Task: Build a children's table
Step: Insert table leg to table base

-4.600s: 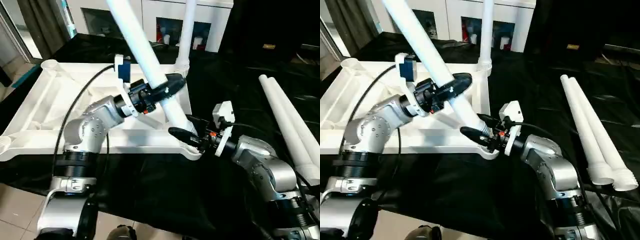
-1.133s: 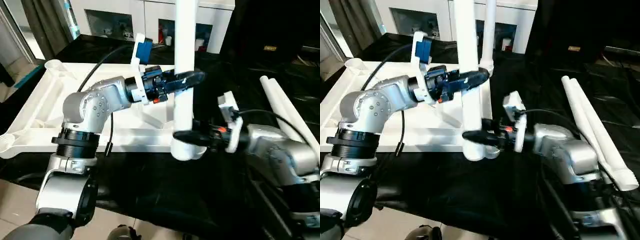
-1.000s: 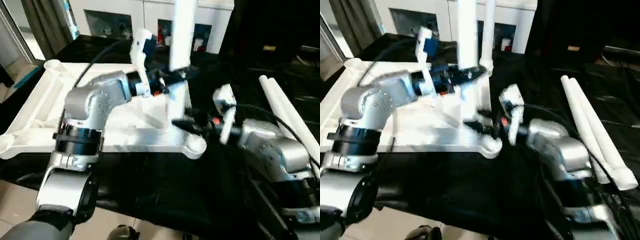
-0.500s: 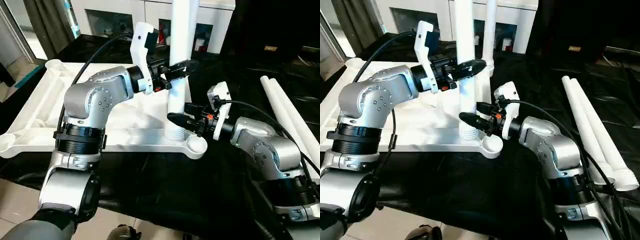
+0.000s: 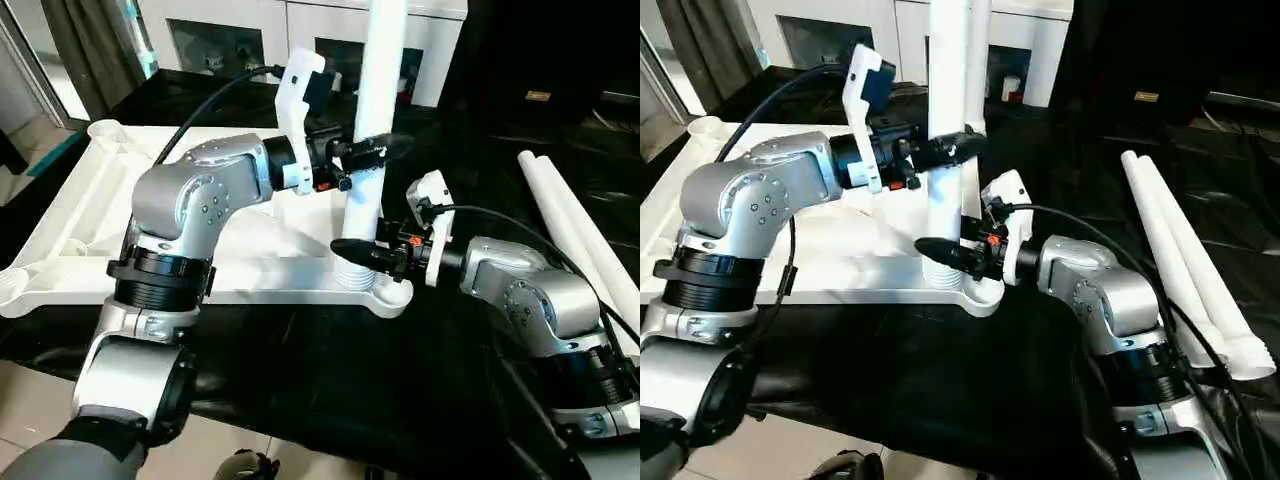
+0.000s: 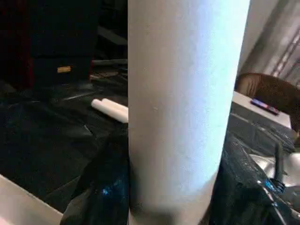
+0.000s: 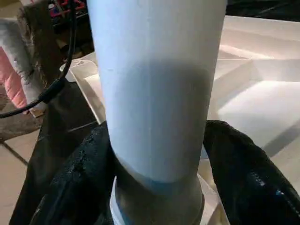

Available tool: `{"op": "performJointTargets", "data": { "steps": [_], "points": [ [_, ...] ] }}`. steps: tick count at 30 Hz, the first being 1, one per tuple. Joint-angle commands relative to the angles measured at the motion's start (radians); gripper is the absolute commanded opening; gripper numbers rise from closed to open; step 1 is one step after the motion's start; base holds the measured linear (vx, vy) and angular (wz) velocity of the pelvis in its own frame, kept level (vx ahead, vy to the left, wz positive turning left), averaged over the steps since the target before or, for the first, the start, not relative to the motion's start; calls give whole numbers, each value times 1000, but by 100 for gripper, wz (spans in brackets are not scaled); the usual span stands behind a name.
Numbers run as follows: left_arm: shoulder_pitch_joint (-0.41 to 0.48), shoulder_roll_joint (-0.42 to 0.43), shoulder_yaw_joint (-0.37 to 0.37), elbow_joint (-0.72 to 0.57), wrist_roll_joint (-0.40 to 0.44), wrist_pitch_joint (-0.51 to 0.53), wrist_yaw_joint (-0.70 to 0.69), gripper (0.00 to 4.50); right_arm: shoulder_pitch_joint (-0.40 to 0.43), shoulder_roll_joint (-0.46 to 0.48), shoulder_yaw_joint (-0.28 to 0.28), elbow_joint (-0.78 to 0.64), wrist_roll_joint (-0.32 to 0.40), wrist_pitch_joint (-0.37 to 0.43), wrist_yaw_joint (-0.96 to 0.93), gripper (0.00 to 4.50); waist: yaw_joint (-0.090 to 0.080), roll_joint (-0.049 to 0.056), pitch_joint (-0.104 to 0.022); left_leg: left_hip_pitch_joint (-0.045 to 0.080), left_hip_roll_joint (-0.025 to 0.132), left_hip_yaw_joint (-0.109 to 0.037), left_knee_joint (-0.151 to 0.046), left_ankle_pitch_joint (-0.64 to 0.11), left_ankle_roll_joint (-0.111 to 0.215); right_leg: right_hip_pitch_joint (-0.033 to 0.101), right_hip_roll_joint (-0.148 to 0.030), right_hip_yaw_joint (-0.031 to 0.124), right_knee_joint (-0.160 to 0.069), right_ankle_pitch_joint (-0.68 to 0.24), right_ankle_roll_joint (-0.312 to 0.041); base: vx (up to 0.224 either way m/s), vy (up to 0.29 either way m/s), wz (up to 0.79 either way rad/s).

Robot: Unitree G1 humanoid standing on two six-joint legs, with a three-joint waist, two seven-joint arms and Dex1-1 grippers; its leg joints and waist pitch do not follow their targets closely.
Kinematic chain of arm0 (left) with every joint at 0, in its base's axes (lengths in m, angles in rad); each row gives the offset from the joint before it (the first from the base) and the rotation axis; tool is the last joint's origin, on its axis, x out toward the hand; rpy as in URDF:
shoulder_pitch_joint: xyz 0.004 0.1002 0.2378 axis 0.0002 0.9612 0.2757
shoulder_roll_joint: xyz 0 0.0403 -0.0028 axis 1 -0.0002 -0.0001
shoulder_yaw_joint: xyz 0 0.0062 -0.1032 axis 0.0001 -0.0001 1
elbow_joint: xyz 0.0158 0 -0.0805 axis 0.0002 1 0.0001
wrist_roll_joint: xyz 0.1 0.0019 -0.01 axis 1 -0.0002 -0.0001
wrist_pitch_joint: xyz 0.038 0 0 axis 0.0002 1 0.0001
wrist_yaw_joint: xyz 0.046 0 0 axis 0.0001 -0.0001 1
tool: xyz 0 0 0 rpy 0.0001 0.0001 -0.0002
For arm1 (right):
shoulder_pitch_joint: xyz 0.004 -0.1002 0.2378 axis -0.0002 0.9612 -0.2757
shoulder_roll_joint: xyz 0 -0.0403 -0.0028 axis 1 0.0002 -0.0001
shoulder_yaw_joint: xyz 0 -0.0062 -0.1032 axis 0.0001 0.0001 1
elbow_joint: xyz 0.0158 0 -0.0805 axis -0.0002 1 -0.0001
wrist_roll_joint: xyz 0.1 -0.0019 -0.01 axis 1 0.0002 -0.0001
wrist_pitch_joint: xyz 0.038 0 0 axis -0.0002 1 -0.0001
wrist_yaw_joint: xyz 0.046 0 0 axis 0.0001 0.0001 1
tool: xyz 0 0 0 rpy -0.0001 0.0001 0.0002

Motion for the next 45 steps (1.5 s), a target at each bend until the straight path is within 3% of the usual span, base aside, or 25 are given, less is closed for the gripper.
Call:
{"op": "performJointTargets", "data": {
  "steps": [1,13,15,18,20,29,40,41,45],
  "points": [
    [-13,0,-18,-43,-30,19,-41,182,-15,-14,-8,23,-19,14,-14,292,5,-10,-108,16,21,-10,-52,-21,68,70,-43,25,-50,65,-301,0,0,0],
    [-8,11,-30,-55,-34,26,-63,182,-8,-19,-3,20,-20,6,0,292,7,-10,-114,15,20,-11,-48,-12,69,73,-42,24,-45,80,-305,0,0,0],
    [-8,12,-32,-56,-33,26,-65,182,-7,-20,0,20,-21,5,4,259,8,-11,-115,15,20,-11,-47,-15,66,73,-43,25,-46,74,-304,0,0,0],
    [-9,16,-32,-56,-33,28,-69,182,-5,-19,2,17,-20,5,8,256,9,-8,-114,15,20,-12,-47,-33,57,72,-43,24,-47,51,-301,0,0,0],
    [-9,17,-31,-57,-34,29,-70,182,-4,-19,0,15,-19,5,8,221,9,-7,-113,16,20,-12,-47,-46,48,71,-42,25,-48,35,-298,0,0,0],
    [-10,18,-33,-53,-33,26,-72,182,-1,-23,-2,27,-19,-7,23,194,11,-11,-112,15,20,-13,-46,-71,26,69,-44,26,-52,-41,-276,0,0,0],
    [-10,26,-36,-54,-31,26,-83,182,-3,-15,-11,26,-17,-24,20,194,14,-8,-116,14,19,-14,-43,-55,32,68,-43,25,-47,-3,-282,0,0,0],
    [-10,27,-37,-54,-30,25,-83,182,-4,-14,-13,26,-16,-24,19,250,15,-7,-117,15,19,-14,-43,-55,33,68,-43,24,-47,0,-283,0,0,0],
    [-9,30,-40,-49,-24,19,-87,182,-7,-12,-24,15,-1,-15,23,283,17,-7,-116,16,20,-13,-44,-63,31,68,-43,24,-48,-13,-283,0,0,0]
  ]
}}
